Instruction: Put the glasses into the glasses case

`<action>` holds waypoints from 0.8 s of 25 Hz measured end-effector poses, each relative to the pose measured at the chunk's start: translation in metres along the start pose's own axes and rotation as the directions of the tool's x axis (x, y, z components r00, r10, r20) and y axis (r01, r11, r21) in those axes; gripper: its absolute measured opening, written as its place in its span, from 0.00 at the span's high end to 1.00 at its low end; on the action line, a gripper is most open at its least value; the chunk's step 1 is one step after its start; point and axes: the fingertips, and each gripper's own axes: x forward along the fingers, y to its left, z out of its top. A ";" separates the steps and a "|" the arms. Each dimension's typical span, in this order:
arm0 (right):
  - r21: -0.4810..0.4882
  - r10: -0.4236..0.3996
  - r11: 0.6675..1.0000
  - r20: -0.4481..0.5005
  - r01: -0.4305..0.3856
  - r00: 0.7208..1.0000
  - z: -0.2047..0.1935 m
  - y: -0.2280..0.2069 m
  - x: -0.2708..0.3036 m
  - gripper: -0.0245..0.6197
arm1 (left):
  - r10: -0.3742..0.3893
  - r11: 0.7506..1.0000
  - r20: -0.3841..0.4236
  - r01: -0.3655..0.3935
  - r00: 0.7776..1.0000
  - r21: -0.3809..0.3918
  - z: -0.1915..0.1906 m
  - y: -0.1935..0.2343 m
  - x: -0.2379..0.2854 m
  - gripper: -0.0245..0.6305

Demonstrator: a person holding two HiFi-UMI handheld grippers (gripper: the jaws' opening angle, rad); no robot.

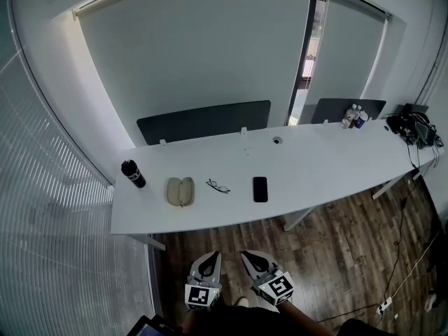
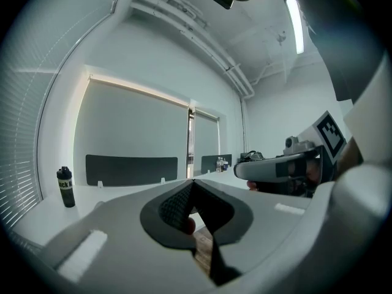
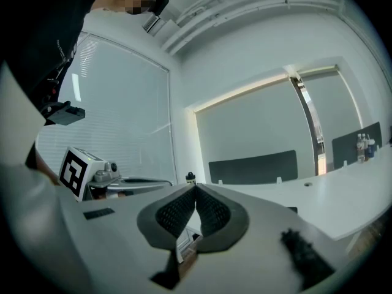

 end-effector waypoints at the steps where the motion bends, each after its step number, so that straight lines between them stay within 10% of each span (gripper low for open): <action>1: 0.005 0.006 1.000 -0.005 -0.005 1.000 0.000 0.001 0.004 0.95 | 0.002 1.000 -0.010 -0.002 1.000 -0.020 0.003 0.001 0.000 0.95; 20: -0.019 0.025 0.999 -0.044 -0.026 0.999 0.025 0.008 0.173 0.95 | -0.026 1.000 -0.011 0.026 1.000 -0.008 0.025 0.155 0.021 0.95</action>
